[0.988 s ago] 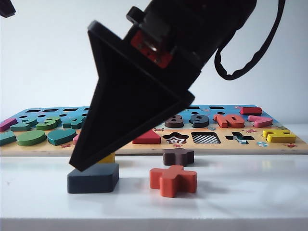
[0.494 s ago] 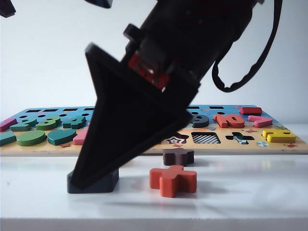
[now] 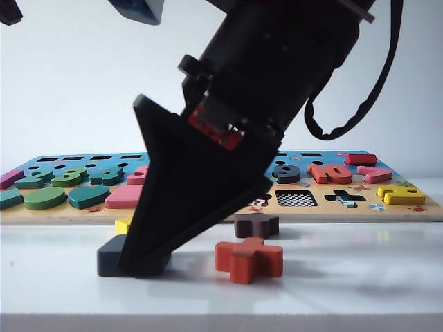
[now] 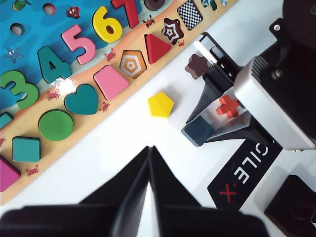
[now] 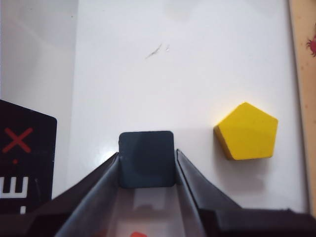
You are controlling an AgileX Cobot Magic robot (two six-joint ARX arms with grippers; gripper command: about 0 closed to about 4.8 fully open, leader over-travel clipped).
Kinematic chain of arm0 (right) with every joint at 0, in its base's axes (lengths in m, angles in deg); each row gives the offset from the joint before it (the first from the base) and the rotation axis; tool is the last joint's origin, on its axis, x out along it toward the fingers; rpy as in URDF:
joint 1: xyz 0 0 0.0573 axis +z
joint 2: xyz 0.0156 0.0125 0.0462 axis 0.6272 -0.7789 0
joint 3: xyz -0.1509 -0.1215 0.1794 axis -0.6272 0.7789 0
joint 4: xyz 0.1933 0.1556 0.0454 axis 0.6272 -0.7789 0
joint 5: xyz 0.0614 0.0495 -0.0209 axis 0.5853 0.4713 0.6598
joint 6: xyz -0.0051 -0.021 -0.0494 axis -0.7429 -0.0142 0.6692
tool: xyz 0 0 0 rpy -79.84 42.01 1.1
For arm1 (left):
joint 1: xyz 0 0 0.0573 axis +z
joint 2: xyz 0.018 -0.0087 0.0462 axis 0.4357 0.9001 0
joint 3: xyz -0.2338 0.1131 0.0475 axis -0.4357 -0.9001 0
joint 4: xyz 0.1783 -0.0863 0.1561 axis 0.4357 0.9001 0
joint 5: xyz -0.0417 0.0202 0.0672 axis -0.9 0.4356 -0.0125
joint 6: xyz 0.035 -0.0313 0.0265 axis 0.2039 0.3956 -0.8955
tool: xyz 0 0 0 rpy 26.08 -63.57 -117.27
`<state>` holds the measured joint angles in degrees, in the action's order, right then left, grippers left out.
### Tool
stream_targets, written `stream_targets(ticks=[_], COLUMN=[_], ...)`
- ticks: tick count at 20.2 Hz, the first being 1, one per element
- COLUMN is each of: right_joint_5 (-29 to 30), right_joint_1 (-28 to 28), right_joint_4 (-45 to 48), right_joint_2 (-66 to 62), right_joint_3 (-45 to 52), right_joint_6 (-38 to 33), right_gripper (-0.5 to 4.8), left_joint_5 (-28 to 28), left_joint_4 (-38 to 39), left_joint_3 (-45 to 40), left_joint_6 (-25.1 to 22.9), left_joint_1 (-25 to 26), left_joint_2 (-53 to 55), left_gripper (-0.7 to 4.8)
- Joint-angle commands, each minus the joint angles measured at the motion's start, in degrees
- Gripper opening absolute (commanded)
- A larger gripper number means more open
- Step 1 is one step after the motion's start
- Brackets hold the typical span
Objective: Insert the cube into the slot.
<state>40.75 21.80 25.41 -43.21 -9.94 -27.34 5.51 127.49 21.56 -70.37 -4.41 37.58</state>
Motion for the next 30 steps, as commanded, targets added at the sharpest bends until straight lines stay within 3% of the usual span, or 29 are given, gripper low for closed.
stream_targets(ticks=[1, 5, 15, 21, 30], right_joint_5=[-1.4, -3.2, -15.3, -16.2, -15.2], right_joint_1=[0.1, 0.1, -2.8, -10.1, -16.5], right_joint_4=[0.6, 0.5, -8.2, -14.5, -12.5], right_joint_2=[0.2, 2.1, 12.9, 15.3, 15.2], right_joint_3=[-0.3, -1.3, -5.6, -5.4, -2.4], right_joint_6=[0.0, 0.3, 5.8, 9.0, 13.8], right_gripper=[1.40, 0.89, 0.89, 0.89, 0.89], left_joint_5=[-0.2, -0.2, -0.2, -0.2, -0.2], left_joint_4=[-0.6, -0.6, -3.2, -6.7, -10.3], left_joint_3=[0.3, 0.3, 0.3, 0.3, 0.3], left_joint_6=[-0.1, -0.1, -0.1, -0.1, 0.0], left_joint_1=[0.0, 0.0, 0.0, 0.0, 0.0], left_joint_2=[0.0, 0.0, 0.0, 0.0, 0.0], left_gripper=[0.20, 0.20, 0.20, 0.20, 0.20])
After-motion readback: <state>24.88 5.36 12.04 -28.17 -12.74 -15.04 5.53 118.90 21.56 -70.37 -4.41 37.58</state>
